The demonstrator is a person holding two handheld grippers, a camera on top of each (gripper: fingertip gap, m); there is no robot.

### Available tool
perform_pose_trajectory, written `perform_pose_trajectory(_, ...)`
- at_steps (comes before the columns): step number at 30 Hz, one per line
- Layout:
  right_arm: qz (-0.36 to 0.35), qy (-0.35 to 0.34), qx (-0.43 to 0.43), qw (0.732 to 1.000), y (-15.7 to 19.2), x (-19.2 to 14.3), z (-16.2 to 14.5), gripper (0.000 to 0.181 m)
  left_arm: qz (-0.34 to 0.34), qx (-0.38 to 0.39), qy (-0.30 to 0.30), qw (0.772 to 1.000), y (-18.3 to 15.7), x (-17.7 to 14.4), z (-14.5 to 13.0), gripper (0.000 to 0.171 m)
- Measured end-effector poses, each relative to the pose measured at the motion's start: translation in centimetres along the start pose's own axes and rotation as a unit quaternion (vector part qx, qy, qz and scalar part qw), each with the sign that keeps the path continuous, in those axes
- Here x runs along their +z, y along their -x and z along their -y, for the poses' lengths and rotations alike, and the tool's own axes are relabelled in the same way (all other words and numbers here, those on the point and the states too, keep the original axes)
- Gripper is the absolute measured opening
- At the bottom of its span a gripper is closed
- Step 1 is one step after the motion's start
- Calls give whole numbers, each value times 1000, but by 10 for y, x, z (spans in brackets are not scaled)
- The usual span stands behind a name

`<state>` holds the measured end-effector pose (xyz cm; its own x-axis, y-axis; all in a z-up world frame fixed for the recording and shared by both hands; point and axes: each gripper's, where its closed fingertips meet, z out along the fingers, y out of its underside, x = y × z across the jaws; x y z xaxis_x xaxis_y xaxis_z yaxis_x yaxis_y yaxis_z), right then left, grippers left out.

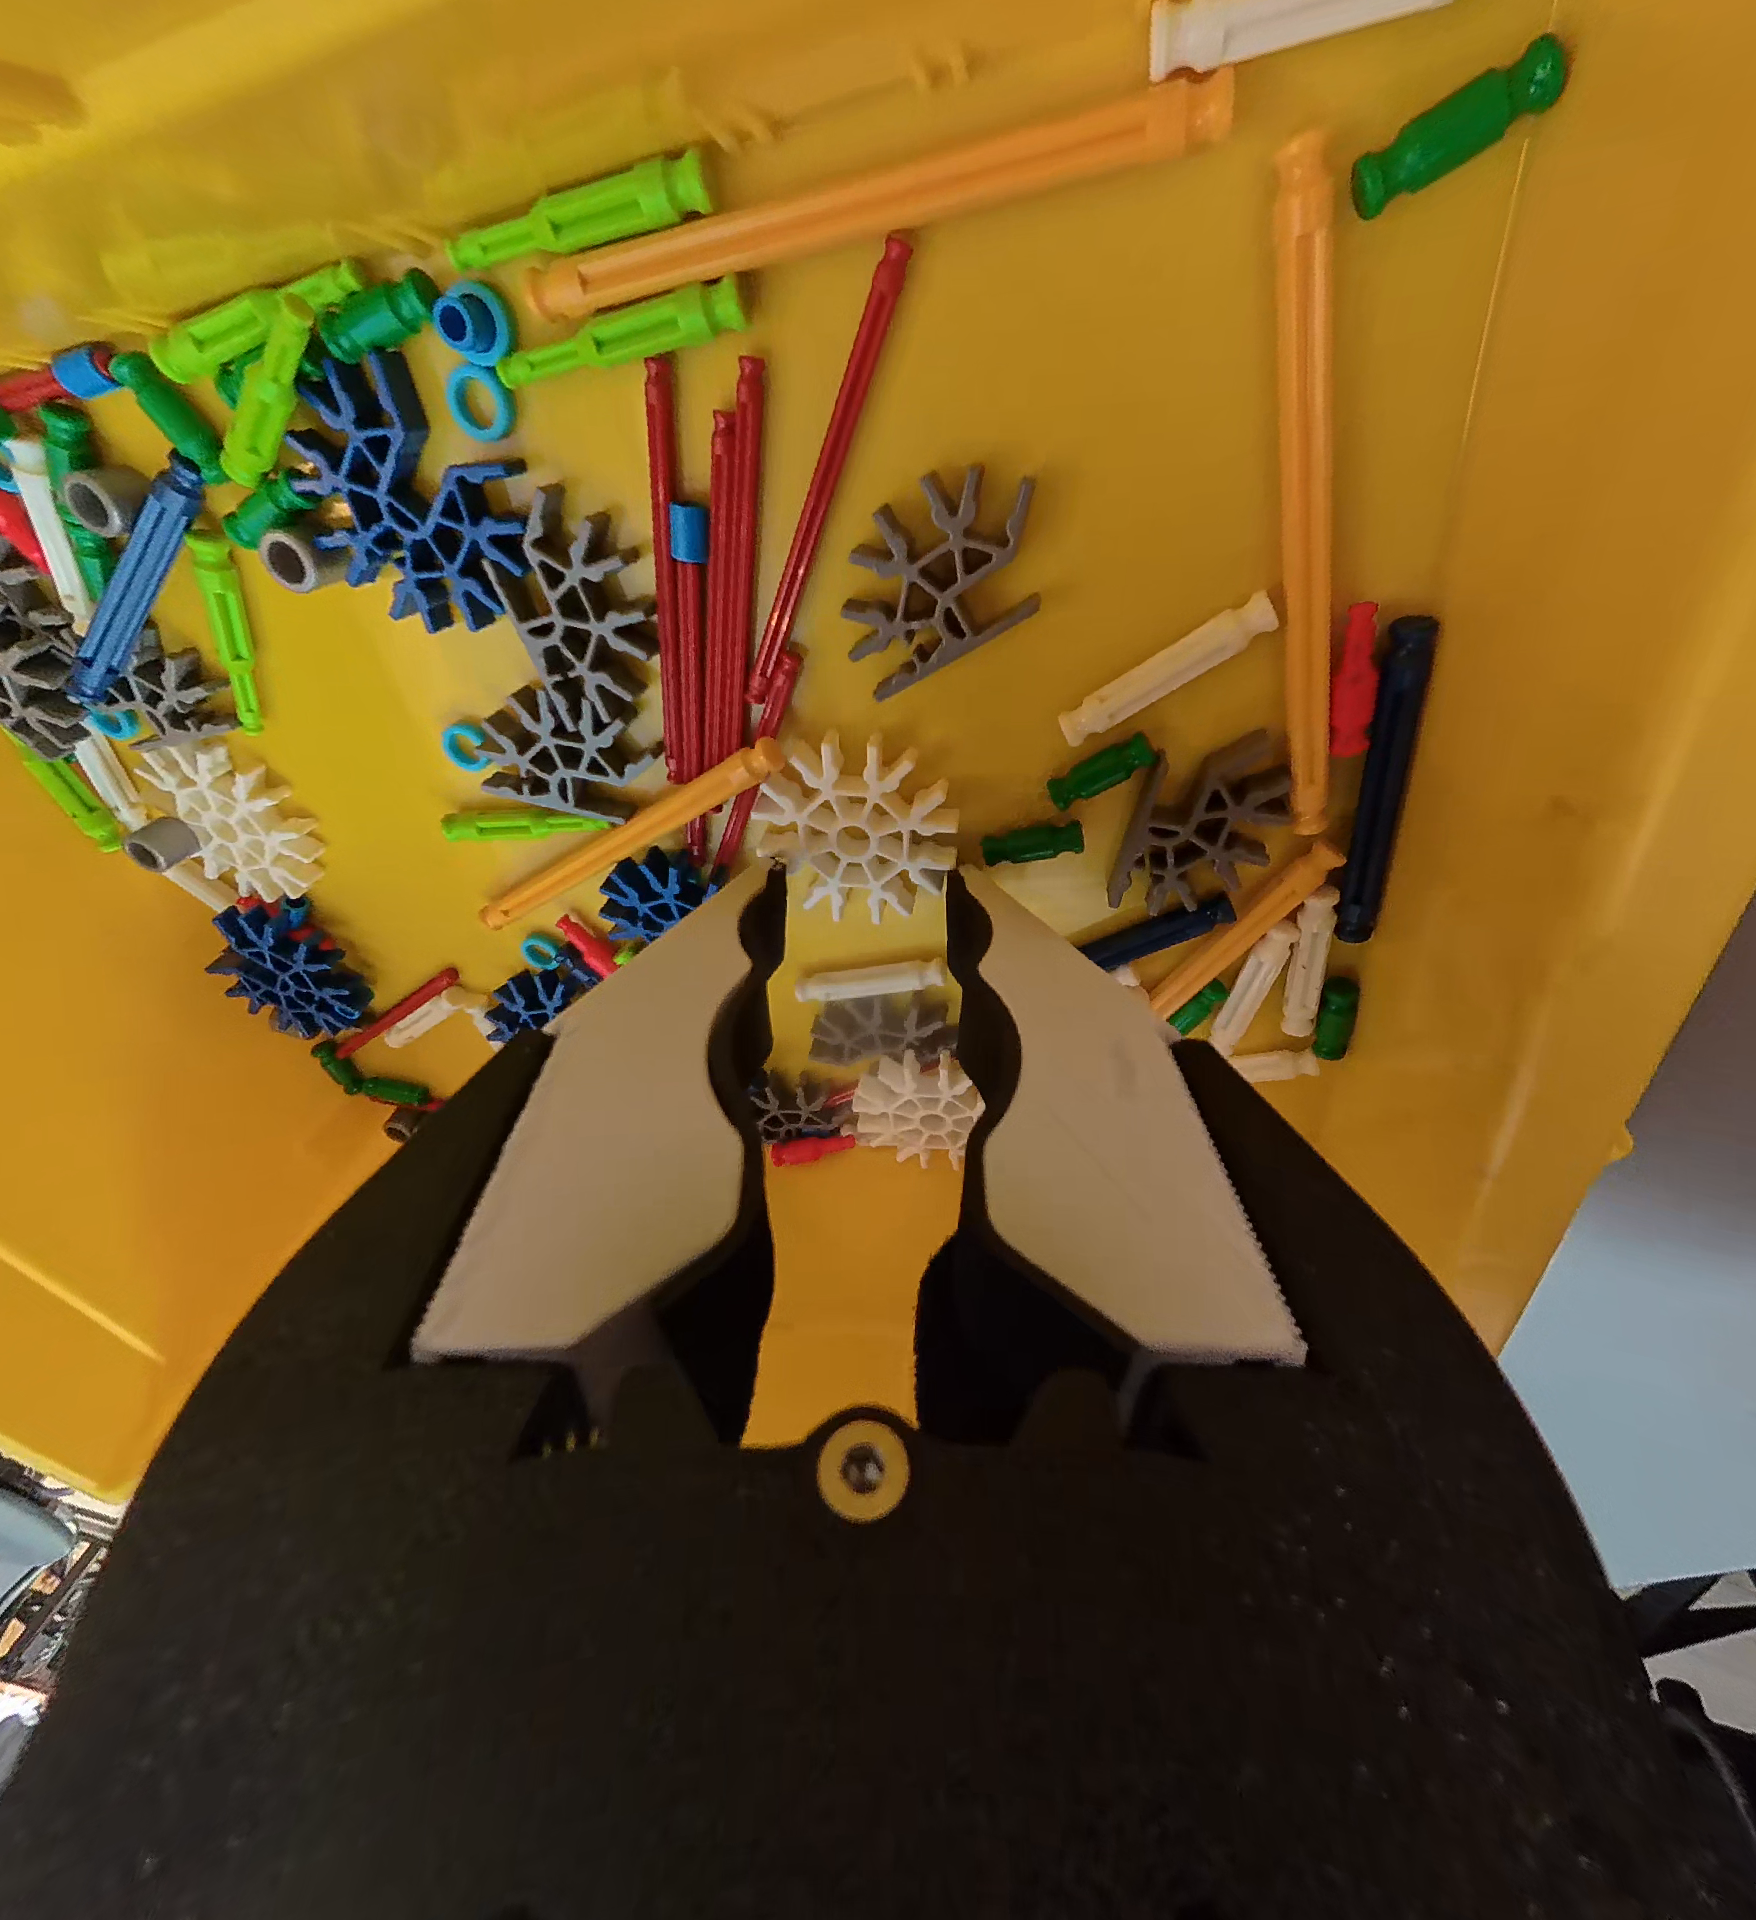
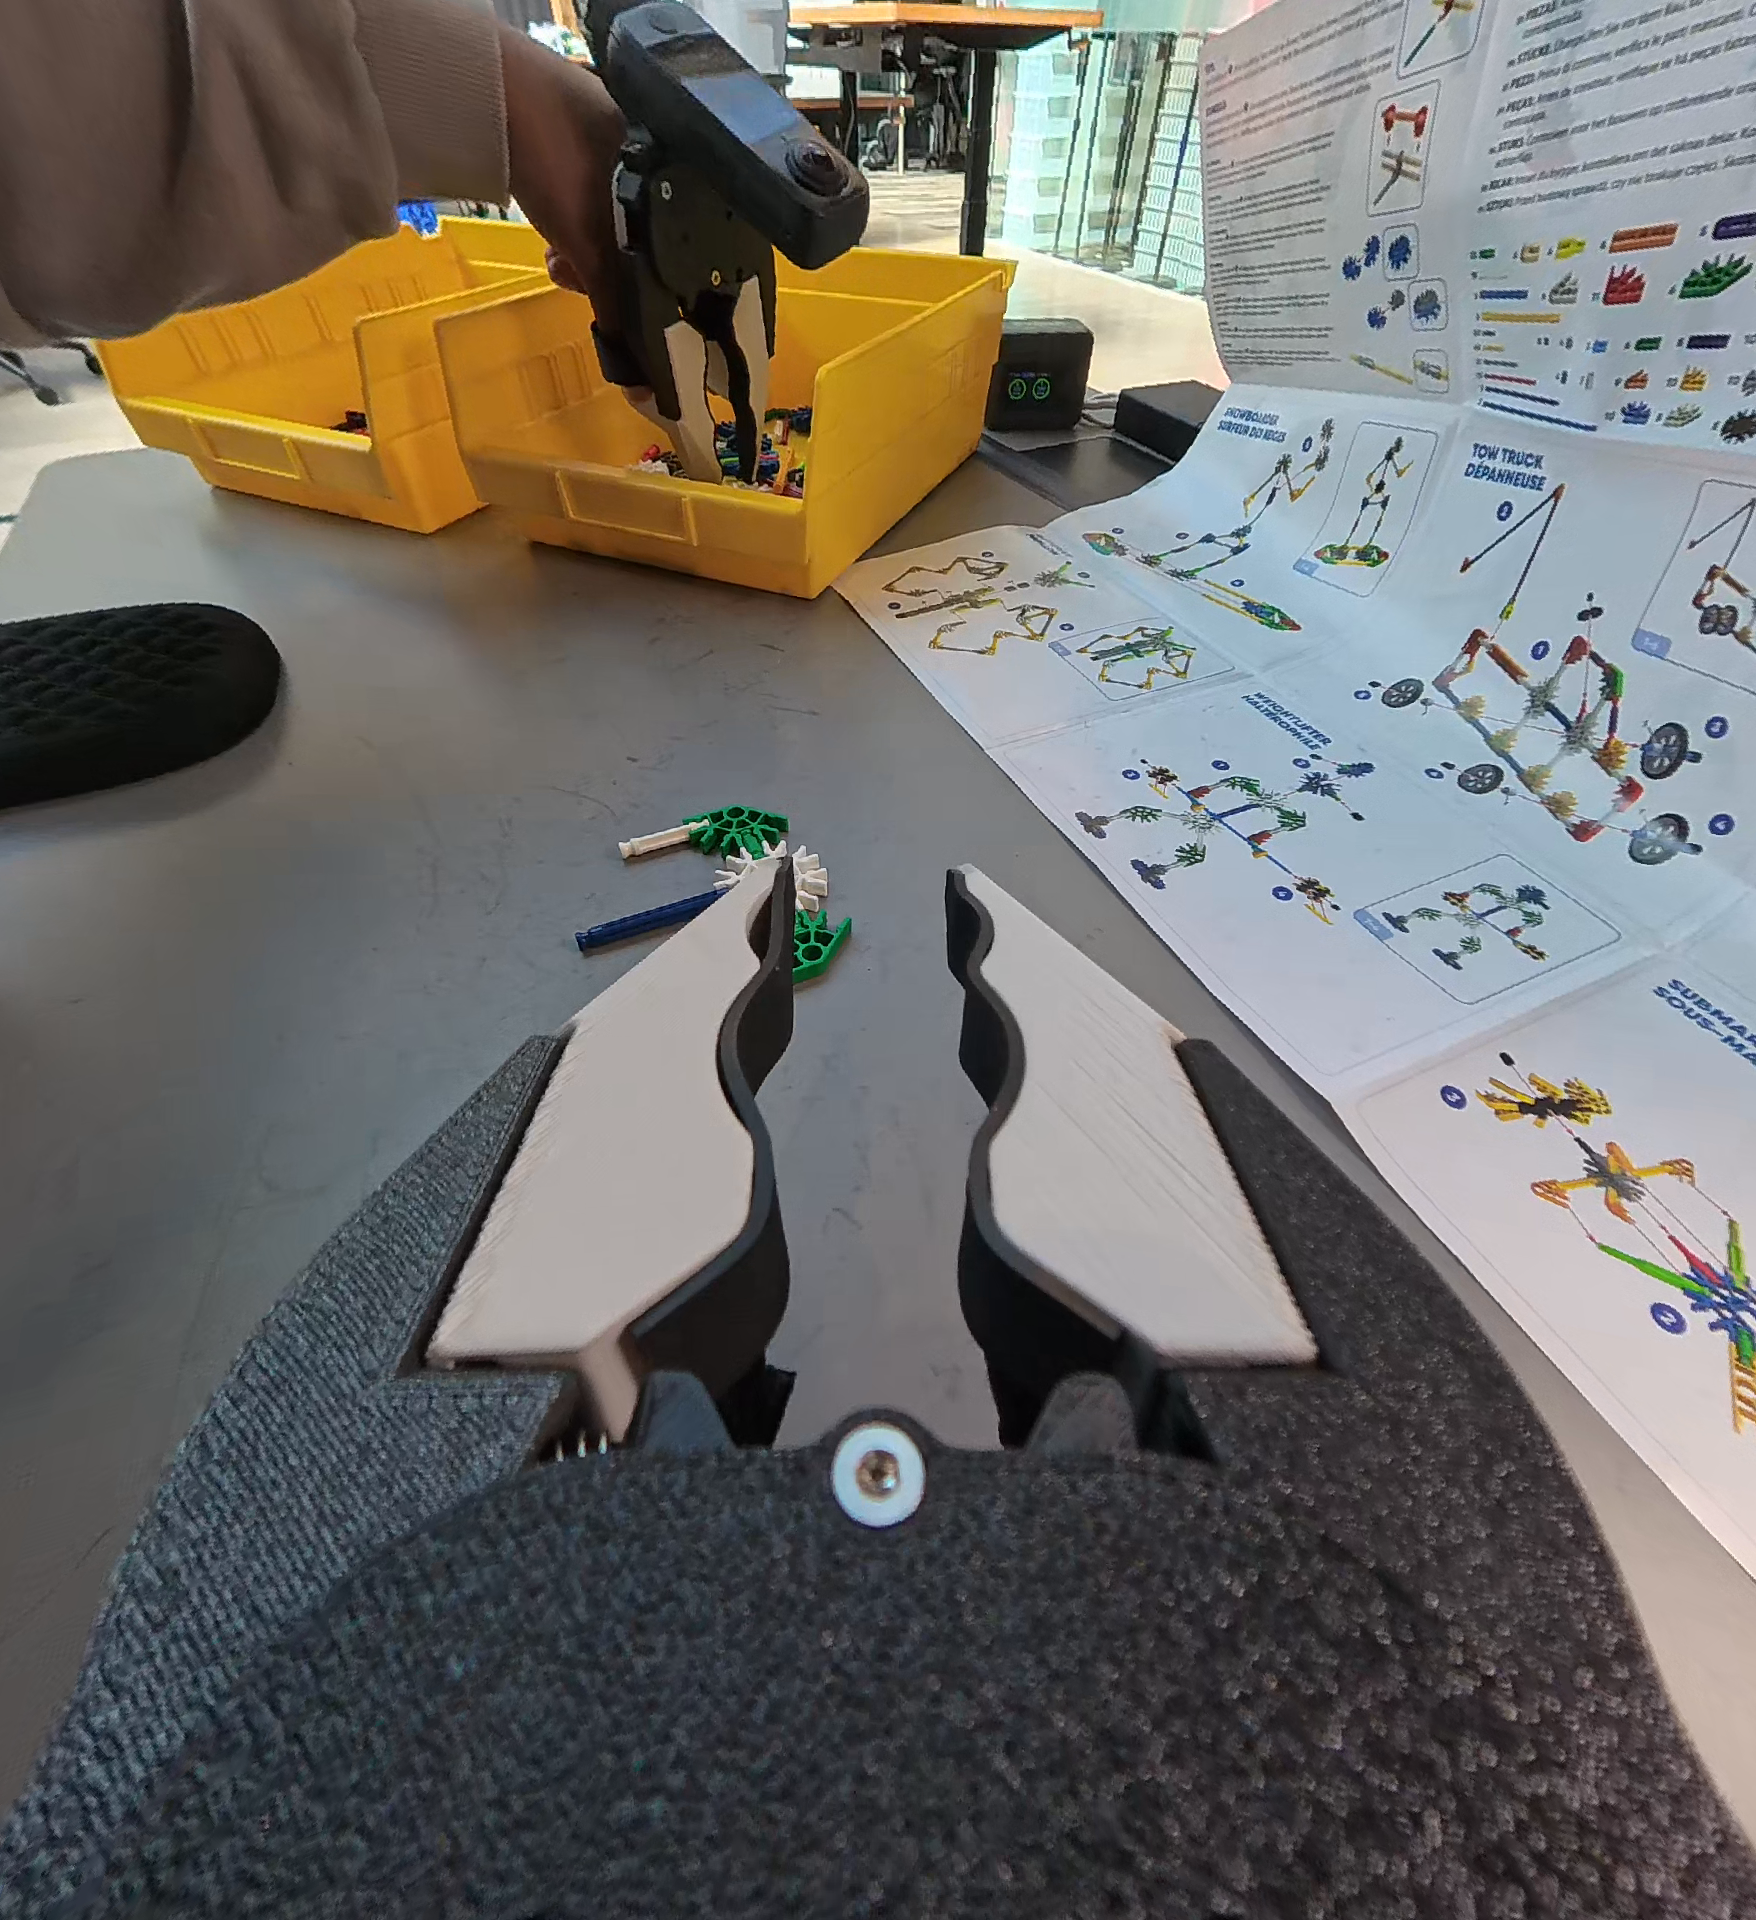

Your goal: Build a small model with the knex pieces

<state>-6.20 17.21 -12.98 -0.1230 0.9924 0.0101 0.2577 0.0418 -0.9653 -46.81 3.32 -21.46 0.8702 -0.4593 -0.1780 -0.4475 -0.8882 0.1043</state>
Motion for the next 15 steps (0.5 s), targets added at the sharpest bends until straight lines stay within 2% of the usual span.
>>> perform_pose_trajectory(12, 3, 2, -4, 1000, 2, 1, -1, 27, -49, -44, -16, 998, -1, 2, 3, 32)
perform_pose_trajectory(15, 3, 3, -5, 1000, 2, 1, -1, 27, -44, -50, -11, 998, -1, 2, 2, 32)
